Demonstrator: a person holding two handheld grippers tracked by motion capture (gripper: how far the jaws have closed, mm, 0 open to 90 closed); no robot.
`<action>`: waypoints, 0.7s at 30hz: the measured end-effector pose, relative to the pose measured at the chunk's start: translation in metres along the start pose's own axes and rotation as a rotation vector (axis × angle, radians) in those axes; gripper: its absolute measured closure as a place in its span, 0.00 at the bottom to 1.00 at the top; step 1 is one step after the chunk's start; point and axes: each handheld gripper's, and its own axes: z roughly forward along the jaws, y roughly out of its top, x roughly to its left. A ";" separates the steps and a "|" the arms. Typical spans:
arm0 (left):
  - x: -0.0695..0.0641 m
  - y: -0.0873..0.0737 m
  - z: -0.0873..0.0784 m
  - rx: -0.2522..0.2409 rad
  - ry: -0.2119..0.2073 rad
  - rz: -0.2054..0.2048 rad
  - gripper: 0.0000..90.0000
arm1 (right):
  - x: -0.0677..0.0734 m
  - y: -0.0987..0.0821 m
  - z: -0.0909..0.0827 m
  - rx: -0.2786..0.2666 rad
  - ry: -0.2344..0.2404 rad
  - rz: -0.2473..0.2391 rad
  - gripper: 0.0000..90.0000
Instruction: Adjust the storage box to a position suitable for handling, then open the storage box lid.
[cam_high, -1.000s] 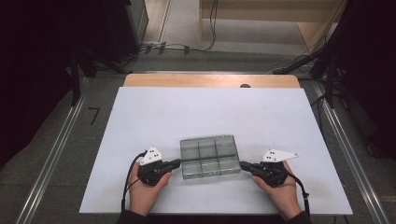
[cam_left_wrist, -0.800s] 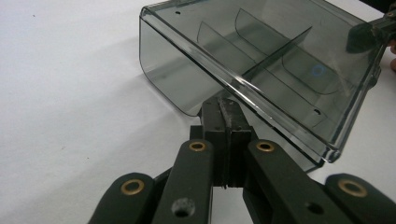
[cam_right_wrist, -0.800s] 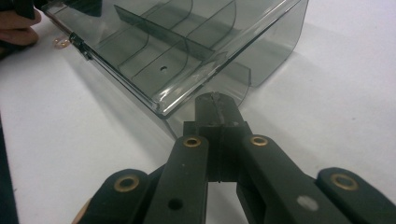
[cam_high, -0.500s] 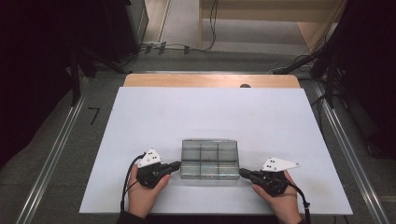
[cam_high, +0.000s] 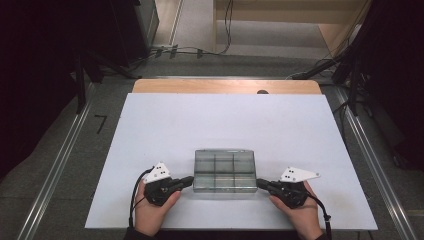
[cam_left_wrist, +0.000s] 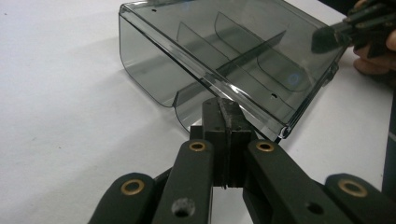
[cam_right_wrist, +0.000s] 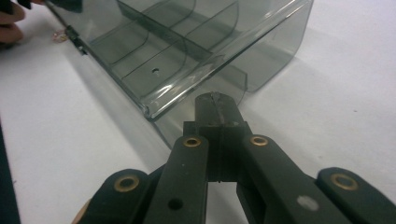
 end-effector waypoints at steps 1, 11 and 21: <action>0.000 -0.001 0.000 0.000 -0.012 -0.001 1.00 | -0.001 0.000 0.000 -0.001 0.000 0.003 0.99; 0.004 -0.001 -0.007 -0.018 -0.026 0.031 1.00 | -0.008 0.002 -0.009 -0.046 -0.023 0.009 0.98; 0.014 -0.004 -0.020 -0.054 0.000 0.021 0.91 | -0.021 0.006 -0.028 -0.092 -0.005 0.009 0.70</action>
